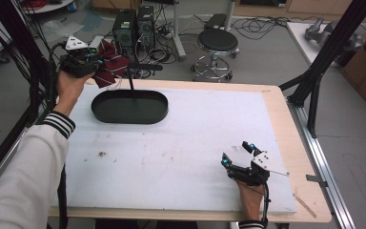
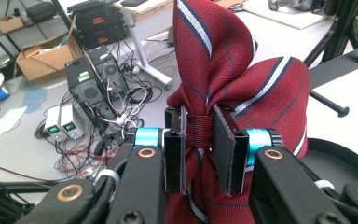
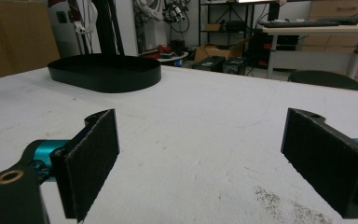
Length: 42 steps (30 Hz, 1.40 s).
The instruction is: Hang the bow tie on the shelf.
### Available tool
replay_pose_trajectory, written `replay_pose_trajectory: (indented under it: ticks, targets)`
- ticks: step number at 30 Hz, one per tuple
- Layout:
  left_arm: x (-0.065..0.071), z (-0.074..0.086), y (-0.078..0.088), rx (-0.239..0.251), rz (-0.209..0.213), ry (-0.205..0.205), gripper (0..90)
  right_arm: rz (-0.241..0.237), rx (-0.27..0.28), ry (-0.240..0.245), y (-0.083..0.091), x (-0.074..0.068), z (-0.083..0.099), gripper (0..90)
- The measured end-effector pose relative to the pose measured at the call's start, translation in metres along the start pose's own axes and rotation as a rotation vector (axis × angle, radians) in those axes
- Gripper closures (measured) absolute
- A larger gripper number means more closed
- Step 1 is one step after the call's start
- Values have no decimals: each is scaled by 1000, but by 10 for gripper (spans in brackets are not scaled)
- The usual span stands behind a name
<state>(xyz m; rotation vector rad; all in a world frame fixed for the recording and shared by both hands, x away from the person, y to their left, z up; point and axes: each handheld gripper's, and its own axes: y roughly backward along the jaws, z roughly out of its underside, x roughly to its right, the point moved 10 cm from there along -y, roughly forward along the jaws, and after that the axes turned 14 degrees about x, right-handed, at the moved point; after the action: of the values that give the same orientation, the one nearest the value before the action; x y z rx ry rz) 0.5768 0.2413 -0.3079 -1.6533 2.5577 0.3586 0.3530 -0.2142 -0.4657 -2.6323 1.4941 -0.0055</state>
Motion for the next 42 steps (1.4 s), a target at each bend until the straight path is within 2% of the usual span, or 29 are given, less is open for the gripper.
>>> replay_pose_trajectory:
  ticks: [6,10,19,25,29,42]
  targets:
    - [2,9,5,-21,-11,-10,750,1,-2,-3,0,-1,0,103]
    - [2,17,10,-37,-24,-1,750,1,-2,0,0,-1,0,103]
    - [14,28,17,-65,-23,-16,750,-1,1,9,0,0,0,103]
    - [18,40,18,-95,-44,-30,751,0,0,7,0,-1,0,103]
    - [18,48,17,-108,-49,-25,750,-3,1,9,0,-1,0,103]
    - [22,62,10,-117,-49,-15,711,-1,3,13,0,-1,0,103]
